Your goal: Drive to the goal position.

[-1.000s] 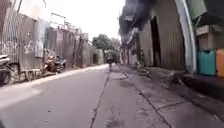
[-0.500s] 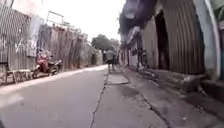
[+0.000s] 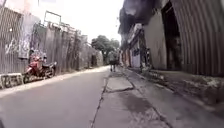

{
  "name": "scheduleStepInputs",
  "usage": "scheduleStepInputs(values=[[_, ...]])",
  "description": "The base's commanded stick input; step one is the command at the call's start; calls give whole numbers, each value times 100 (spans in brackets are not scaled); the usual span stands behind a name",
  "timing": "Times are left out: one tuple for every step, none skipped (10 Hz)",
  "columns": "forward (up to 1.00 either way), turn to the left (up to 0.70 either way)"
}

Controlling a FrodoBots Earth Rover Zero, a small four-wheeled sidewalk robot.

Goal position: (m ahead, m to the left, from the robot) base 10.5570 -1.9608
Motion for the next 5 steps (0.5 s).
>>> scheduleStepInputs(values=[[100, 0], [100, 0], [100, 0], [100, 0], [100, 0]])
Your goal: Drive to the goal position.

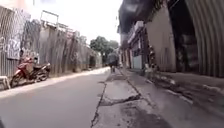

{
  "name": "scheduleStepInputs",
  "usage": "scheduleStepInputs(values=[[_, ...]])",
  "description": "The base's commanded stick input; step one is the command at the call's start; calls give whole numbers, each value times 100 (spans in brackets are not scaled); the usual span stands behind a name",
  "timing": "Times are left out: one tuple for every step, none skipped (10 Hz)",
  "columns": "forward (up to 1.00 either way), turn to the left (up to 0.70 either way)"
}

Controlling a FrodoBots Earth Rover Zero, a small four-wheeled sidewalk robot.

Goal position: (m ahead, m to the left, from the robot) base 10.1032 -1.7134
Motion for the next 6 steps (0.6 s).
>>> scheduleStepInputs(values=[[100, 0], [100, 17], [100, 27], [100, 27], [100, 27], [100, 27]])
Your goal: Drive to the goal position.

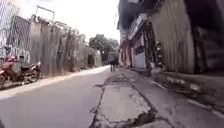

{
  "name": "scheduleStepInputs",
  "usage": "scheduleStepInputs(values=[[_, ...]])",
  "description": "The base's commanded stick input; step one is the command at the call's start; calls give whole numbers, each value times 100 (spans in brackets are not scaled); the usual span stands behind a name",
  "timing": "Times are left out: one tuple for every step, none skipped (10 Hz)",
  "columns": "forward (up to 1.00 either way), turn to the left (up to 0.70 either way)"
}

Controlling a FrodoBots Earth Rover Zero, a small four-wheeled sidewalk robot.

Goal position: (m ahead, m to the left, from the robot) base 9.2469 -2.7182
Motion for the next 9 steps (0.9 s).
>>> scheduleStepInputs(values=[[100, 27], [100, 27], [100, 27], [100, 8], [100, 0], [100, 0], [100, 0], [100, 0], [100, 0]])
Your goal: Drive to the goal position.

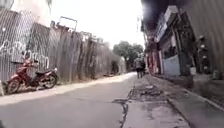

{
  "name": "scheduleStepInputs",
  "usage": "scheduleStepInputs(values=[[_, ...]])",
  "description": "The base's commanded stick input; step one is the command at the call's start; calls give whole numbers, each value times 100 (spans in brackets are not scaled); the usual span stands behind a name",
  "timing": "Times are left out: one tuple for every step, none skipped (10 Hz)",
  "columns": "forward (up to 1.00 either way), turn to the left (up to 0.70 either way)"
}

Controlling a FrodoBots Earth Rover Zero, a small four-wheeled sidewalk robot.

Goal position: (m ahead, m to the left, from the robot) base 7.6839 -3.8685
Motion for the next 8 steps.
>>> scheduleStepInputs(values=[[100, 0], [100, 0], [100, 0], [100, 0], [100, 0], [100, 0], [100, 0], [100, 0]])
